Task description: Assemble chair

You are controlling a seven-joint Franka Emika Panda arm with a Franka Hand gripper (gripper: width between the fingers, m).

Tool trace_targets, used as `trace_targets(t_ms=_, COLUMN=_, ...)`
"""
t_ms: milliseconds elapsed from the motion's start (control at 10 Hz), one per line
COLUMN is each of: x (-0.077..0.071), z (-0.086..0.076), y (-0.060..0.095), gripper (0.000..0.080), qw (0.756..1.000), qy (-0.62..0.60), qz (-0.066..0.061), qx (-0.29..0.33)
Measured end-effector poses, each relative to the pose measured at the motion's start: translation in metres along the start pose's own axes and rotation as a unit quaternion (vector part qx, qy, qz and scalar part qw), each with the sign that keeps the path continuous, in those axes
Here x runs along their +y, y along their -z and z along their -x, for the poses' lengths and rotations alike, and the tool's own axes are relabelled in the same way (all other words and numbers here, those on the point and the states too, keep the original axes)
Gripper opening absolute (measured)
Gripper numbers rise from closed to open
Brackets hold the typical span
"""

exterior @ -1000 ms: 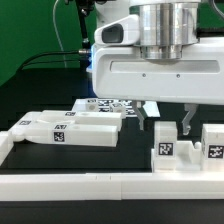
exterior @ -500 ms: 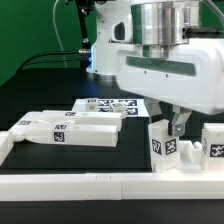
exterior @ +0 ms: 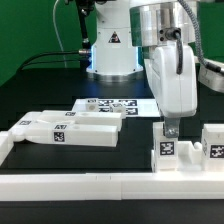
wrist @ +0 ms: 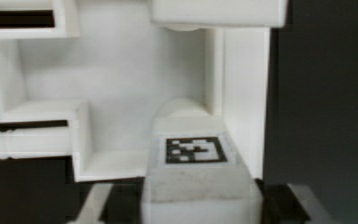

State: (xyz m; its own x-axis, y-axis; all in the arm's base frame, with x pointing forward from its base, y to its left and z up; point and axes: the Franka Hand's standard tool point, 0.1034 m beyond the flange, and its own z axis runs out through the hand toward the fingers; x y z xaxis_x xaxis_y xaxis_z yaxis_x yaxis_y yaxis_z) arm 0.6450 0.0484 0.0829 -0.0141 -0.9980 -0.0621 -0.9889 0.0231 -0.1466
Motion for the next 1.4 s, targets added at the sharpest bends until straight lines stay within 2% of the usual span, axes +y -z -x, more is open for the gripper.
trace_targets(t_ms=100, x=0.000, z=0.000, y=0.000, gripper=0.0383, qw=1.000, qy=0.022, qz=0.001, qx=0.000)
trace_targets(t_ms=200, x=0.002, z=0.002, y=0.000, gripper=0.0520, qw=0.997, qy=0.080, qz=0.013, qx=-0.003)
trace_targets(t_ms=300, x=-0.001, z=0.001, y=0.003, gripper=0.0520, qw=0.986, qy=0.167, qz=0.014, qx=-0.004)
trace_targets(t_ms=400, x=-0.004, z=-0.001, y=0.003, gripper=0.0620, qw=0.969, qy=0.247, qz=0.016, qx=-0.007)
trace_targets(t_ms=500, x=-0.003, z=-0.001, y=0.003, gripper=0.0644, qw=0.966, qy=0.259, qz=0.016, qx=-0.006)
trace_targets(t_ms=700, x=-0.003, z=-0.002, y=0.002, gripper=0.0648, qw=0.943, qy=0.334, qz=0.015, qx=-0.007)
trace_targets(t_ms=800, x=-0.003, z=-0.003, y=0.002, gripper=0.0648, qw=0.918, qy=0.396, qz=0.018, qx=-0.005)
trace_targets(t_ms=900, x=-0.003, z=-0.006, y=-0.002, gripper=0.0649, qw=0.878, qy=0.478, qz=0.024, qx=-0.001)
trace_targets(t_ms=1000, x=-0.001, z=-0.008, y=-0.007, gripper=0.0649, qw=0.849, qy=0.528, qz=0.028, qx=-0.002)
trace_targets(t_ms=1100, x=0.001, z=-0.006, y=-0.010, gripper=0.0649, qw=0.846, qy=0.532, qz=0.030, qx=-0.002)
trace_targets(t_ms=1200, x=0.001, z=-0.007, y=-0.010, gripper=0.0649, qw=0.854, qy=0.519, qz=0.030, qx=-0.001)
trace_targets(t_ms=1300, x=0.001, z=-0.008, y=-0.010, gripper=0.0559, qw=0.856, qy=0.516, qz=0.031, qx=-0.001)
trace_targets(t_ms=1400, x=0.001, z=-0.007, y=-0.010, gripper=0.0559, qw=0.867, qy=0.497, qz=0.031, qx=0.000)
